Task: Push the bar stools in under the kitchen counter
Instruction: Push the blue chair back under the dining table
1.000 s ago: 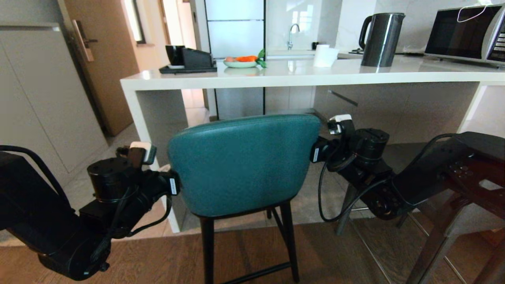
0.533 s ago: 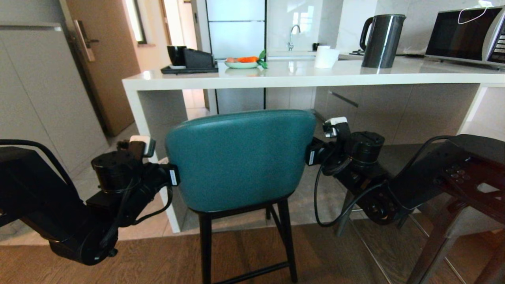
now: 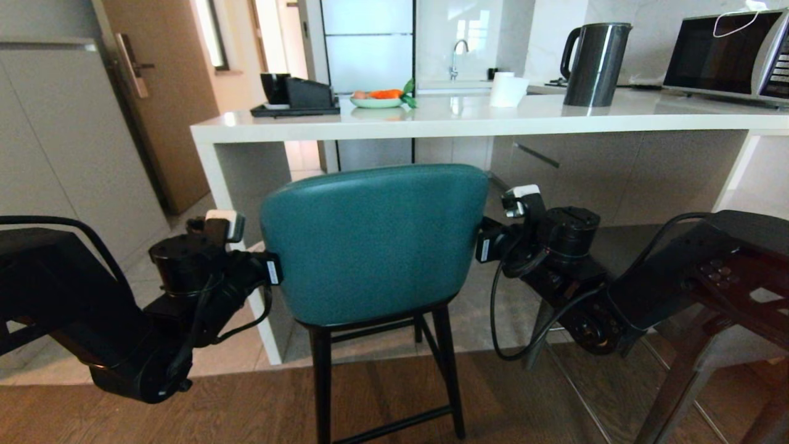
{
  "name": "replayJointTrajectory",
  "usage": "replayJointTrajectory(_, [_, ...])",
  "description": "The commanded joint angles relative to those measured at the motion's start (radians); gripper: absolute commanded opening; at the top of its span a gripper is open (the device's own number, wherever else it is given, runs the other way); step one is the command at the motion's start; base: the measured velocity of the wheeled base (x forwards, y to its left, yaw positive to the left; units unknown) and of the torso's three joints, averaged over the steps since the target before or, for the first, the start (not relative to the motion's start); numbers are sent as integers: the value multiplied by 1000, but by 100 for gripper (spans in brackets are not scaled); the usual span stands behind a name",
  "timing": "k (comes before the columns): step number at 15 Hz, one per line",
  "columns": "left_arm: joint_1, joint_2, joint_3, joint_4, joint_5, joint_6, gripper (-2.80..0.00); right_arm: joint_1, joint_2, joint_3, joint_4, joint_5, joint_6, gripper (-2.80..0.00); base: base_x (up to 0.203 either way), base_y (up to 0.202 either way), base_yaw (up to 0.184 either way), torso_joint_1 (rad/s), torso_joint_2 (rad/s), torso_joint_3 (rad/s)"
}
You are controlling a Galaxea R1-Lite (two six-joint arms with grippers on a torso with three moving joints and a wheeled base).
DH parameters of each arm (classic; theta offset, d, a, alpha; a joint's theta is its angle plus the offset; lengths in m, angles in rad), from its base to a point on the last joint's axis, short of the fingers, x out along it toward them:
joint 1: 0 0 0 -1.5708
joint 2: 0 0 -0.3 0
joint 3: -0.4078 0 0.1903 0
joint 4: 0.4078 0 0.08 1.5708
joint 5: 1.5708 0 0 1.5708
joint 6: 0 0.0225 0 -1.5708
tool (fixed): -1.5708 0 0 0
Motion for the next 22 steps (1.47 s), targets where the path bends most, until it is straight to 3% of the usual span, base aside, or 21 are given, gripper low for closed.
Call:
replayJointTrajectory(1, [22,24,6,-2,9,-1,-280,-5,-5,0,-10,-4,-1,-280,0,0,0,0,0,0])
replayJointTrajectory(6, [7,-5,44,-2,11,0,-280,-26,-6,0,-10,-4,1,-280,0,0,0,0,0,0])
replayJointTrajectory(10, [-10,-14,105,-5,20,-4,-280,-94,25,-20,-25,16,5,-280,0,0,0,0,0,0])
replayJointTrajectory(15, [-1,-55,110,-4,98,-6,-280,-194,119,-200,-40,199,4,-280,0,0,0,0,0,0])
replayJointTrajectory(18, [22,-52,83,-4,96,-9,-280,-182,149,-233,-37,240,4,-280,0,0,0,0,0,0])
replayJointTrajectory(22, [2,-32,41,-3,95,-8,-280,-104,148,-230,-40,247,5,-280,0,0,0,0,0,0])
